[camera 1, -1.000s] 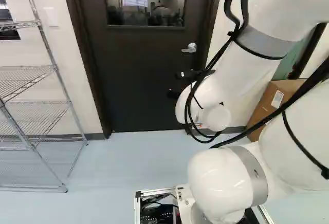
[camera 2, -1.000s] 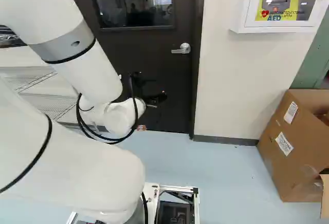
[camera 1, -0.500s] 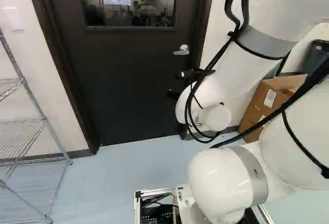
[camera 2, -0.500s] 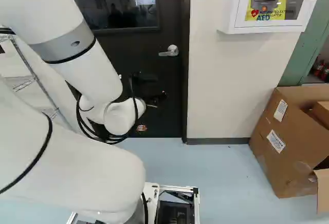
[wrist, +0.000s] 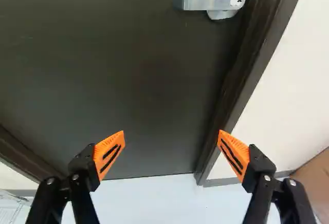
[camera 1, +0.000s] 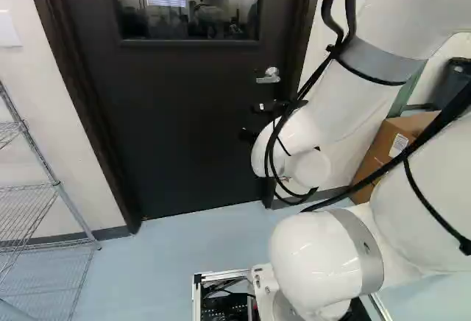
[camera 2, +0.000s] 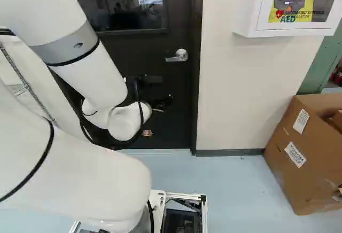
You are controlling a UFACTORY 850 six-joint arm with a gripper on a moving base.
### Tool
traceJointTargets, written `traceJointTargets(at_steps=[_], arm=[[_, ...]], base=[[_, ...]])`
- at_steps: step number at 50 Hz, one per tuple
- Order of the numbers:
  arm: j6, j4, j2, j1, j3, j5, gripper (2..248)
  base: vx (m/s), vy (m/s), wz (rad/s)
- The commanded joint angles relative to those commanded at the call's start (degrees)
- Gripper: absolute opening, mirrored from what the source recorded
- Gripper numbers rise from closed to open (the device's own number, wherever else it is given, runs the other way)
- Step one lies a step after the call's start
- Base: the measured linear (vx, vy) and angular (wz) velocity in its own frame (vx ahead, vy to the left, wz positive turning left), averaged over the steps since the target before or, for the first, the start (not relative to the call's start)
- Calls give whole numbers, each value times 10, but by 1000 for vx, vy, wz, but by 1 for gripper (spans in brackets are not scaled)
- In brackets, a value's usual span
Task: Open the door and move inside
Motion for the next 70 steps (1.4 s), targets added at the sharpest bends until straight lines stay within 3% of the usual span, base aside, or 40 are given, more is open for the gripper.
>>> traceJointTargets(at_steps=[37, 70], arm=[[0, 0, -8, 1, -7, 0, 247], [0, 0, 12, 1, -35, 0, 247]], base=[[24, 21, -6], [0, 0, 0]])
